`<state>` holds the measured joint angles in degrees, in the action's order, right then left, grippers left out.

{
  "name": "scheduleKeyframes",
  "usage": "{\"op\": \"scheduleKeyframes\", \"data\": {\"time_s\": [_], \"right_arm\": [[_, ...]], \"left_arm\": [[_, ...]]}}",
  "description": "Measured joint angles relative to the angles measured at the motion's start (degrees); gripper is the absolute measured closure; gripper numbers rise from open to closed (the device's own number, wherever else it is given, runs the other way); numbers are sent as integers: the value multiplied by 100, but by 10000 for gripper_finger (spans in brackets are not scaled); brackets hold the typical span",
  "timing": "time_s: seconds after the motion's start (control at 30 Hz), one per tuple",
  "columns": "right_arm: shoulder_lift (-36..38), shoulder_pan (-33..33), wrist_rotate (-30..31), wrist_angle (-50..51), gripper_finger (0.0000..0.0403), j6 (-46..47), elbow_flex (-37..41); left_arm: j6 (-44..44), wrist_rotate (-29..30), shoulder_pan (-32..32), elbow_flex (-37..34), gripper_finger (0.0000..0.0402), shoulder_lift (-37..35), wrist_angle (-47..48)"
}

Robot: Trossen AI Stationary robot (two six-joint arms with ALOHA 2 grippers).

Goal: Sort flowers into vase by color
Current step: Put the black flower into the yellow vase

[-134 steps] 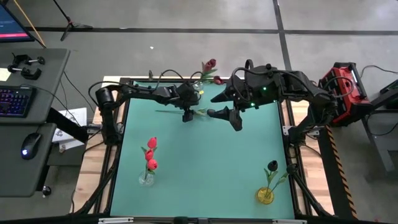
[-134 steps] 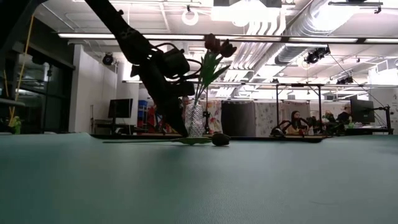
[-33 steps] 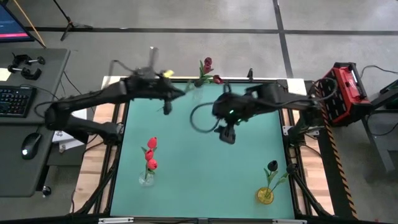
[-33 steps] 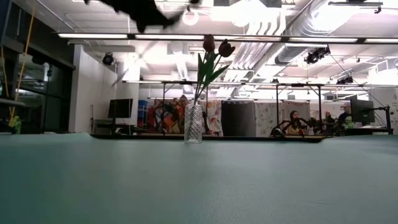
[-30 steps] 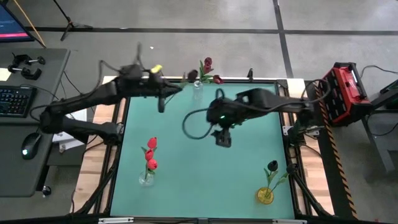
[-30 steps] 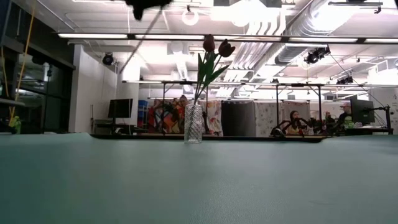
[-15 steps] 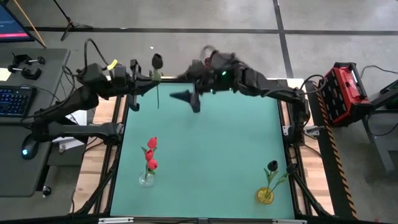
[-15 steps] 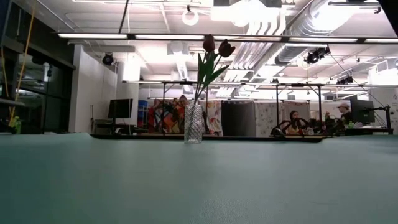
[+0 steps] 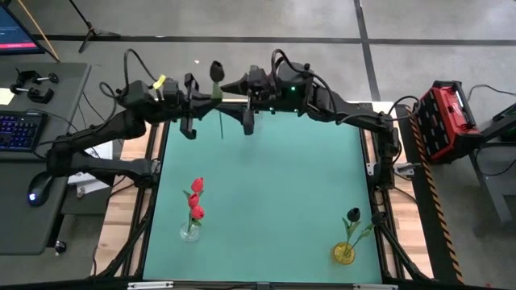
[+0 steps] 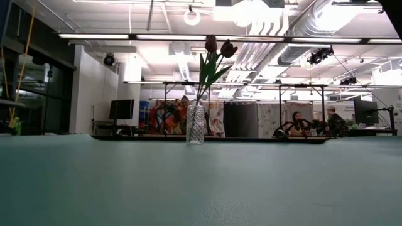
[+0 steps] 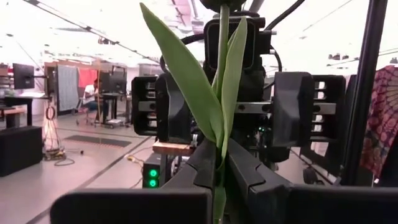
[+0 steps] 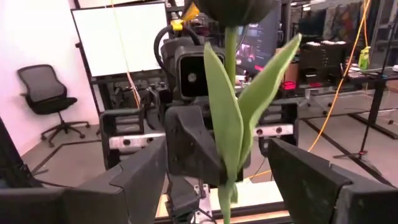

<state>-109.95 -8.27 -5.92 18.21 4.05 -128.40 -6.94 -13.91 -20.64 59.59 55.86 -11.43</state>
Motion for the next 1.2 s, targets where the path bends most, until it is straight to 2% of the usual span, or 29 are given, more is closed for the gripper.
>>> {"op": "scheduleKeyframes", "data": {"time_s": [0.27, 0.4, 0.53, 0.67, 0.73, 0.87, 0.97, 1.2], "right_arm": [[2, -11, 160, -10, 138, -44, 0], [2, -11, 169, -8, 167, -4, 0], [2, -11, 293, -31, 245, -10, 0], [2, -11, 306, -83, 357, -66, 0], [2, -11, 309, -94, 389, -111, 0], [2, -13, 329, -91, 384, -18, 0], [29, -18, 317, -1, 398, -113, 0], [355, -220, 265, 877, 400, -151, -2]], "left_arm": [[62, 0, 133, 2, 401, 253, -372], [151, 114, 133, 2, 401, 255, -352], [158, 263, 130, 2, 395, 253, -352], [158, 269, 133, 2, 382, 253, -354], [157, 338, 130, 2, 372, 253, -351], [158, 536, 133, 2, 345, 253, -339], [155, 548, 130, 2, 313, 237, -249], [282, 595, 43, 2, 224, -112, 931]]}}
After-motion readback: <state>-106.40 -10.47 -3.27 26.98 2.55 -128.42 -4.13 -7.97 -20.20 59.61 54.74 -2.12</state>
